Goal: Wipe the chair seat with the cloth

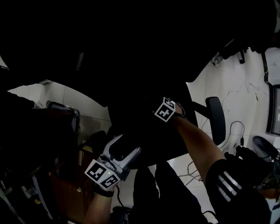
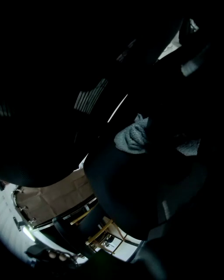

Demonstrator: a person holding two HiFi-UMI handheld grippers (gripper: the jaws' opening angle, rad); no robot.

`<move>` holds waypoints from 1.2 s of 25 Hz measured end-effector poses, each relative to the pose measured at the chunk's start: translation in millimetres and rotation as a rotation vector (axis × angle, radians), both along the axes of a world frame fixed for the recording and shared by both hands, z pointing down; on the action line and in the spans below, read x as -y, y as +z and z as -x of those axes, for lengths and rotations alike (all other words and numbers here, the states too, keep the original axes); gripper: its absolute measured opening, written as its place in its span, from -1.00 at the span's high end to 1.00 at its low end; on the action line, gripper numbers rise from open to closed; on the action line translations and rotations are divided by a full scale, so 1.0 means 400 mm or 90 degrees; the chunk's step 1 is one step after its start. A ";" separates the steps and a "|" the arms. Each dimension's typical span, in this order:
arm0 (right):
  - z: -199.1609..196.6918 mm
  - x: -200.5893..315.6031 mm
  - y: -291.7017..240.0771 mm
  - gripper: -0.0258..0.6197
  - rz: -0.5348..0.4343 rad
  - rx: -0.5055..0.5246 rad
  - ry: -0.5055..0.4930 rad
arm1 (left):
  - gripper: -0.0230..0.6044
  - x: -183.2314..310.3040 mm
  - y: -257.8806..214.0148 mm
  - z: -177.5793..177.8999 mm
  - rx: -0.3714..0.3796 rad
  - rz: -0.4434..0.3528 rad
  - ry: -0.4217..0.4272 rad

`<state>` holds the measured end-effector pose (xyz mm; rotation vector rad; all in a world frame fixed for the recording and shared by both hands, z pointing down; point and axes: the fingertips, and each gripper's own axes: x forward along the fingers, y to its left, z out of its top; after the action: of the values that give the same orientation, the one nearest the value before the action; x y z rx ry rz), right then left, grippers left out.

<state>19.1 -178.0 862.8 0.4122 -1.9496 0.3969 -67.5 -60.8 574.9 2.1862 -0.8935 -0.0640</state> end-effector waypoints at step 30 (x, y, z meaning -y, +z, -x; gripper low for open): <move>0.324 -0.277 -0.048 0.82 0.063 0.092 -0.095 | -0.07 -0.065 0.038 0.022 0.021 0.015 -0.030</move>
<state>-110.5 -67.1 843.7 0.1767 -2.0760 0.4349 -76.4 -34.7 590.0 2.1505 -0.9607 -0.0398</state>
